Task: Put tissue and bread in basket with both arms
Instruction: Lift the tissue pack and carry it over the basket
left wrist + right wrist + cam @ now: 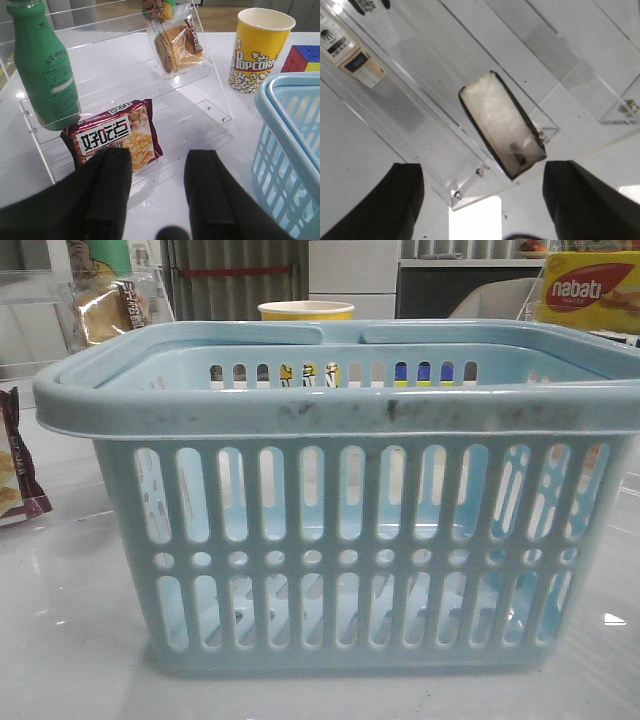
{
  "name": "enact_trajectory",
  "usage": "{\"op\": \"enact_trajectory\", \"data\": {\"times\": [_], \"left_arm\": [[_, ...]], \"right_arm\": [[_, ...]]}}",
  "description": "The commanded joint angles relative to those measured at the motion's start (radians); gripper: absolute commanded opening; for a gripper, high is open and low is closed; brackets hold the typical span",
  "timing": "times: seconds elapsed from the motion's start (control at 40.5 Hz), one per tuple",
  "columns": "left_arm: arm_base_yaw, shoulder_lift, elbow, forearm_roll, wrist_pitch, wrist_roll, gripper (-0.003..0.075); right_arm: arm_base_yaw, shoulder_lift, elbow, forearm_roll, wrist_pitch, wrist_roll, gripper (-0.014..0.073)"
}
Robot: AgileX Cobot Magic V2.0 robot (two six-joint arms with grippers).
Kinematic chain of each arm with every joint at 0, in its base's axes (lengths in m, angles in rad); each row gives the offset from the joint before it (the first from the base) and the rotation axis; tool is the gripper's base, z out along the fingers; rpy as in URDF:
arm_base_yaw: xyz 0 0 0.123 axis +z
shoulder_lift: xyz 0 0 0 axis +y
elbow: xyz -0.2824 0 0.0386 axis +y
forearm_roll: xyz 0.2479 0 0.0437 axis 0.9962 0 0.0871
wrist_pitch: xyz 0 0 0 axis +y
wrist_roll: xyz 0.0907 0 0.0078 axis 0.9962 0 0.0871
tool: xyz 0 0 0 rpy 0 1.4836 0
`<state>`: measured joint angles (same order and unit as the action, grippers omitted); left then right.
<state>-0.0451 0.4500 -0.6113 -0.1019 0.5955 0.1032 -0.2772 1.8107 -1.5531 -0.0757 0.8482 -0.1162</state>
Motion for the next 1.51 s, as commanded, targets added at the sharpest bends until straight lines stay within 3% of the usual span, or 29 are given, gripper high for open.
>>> {"op": "enact_trajectory", "data": {"times": [0.0, 0.419, 0.691, 1.11, 1.481], "left_arm": [[-0.007, 0.011, -0.031, -0.014, -0.081, -0.005, 0.0327], [-0.007, 0.011, -0.031, -0.014, -0.081, -0.005, 0.0327], [-0.007, 0.011, -0.031, -0.014, -0.081, -0.005, 0.0327], [-0.007, 0.011, -0.031, -0.014, -0.081, -0.005, 0.0327], [-0.007, 0.011, -0.031, -0.014, -0.081, -0.005, 0.0327]], "right_arm": [[-0.002, -0.039, -0.038, 0.001, -0.071, -0.007, 0.0594], [-0.002, 0.012, -0.038, 0.001, -0.094, -0.007, 0.0572], [-0.002, 0.012, -0.038, 0.001, -0.100, -0.007, 0.0292], [-0.002, 0.012, -0.038, 0.001, -0.103, -0.007, 0.0052], [-0.002, -0.079, -0.038, 0.006, -0.079, -0.007, 0.0054]]}}
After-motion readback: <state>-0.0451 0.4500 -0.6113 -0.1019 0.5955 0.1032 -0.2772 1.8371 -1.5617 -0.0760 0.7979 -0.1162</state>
